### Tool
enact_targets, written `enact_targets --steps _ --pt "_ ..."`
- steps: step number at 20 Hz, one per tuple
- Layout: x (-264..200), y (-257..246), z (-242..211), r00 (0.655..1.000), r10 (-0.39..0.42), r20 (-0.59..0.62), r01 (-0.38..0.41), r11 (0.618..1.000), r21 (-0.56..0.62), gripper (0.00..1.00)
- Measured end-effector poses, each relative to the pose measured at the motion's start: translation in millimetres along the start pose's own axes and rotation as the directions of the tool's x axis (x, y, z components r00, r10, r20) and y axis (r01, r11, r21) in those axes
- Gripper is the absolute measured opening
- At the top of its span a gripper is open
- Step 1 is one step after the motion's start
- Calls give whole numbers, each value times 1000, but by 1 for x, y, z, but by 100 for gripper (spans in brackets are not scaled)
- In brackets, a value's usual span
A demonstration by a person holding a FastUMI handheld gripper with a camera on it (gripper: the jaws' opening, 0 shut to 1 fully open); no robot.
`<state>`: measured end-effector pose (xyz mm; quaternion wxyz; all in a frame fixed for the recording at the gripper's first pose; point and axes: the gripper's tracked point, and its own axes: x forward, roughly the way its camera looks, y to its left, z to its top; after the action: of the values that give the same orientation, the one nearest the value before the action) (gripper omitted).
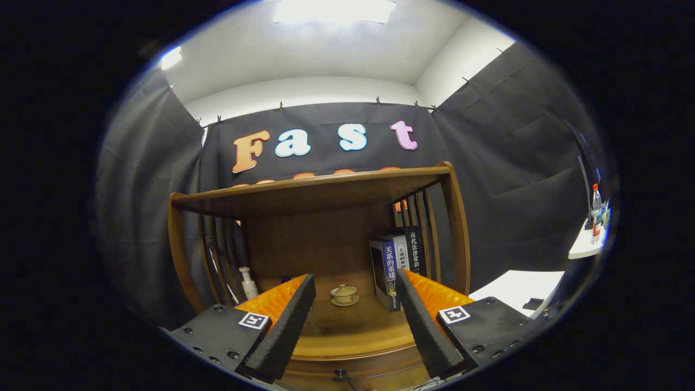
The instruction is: Pull open the drawer, take out the items inside it, and place them on the countertop above the cabinet.
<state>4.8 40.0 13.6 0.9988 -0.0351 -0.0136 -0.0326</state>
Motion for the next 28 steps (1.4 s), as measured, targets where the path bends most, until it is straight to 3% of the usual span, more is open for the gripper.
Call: enact_targets --steps 3,6,11,21,28 --pt "9 19 -3 1000 -13 -13 13 999 -48 98" --pt "9 49 -2 999 51 -8 -51 999 -16 98" --pt "0 55 -24 993 112 -38 -113 992 -48 98" --pt "-2 22 -182 984 126 -123 -129 991 -20 98" --pt "0 15 -282 951 149 -272 -146 989 33 98"
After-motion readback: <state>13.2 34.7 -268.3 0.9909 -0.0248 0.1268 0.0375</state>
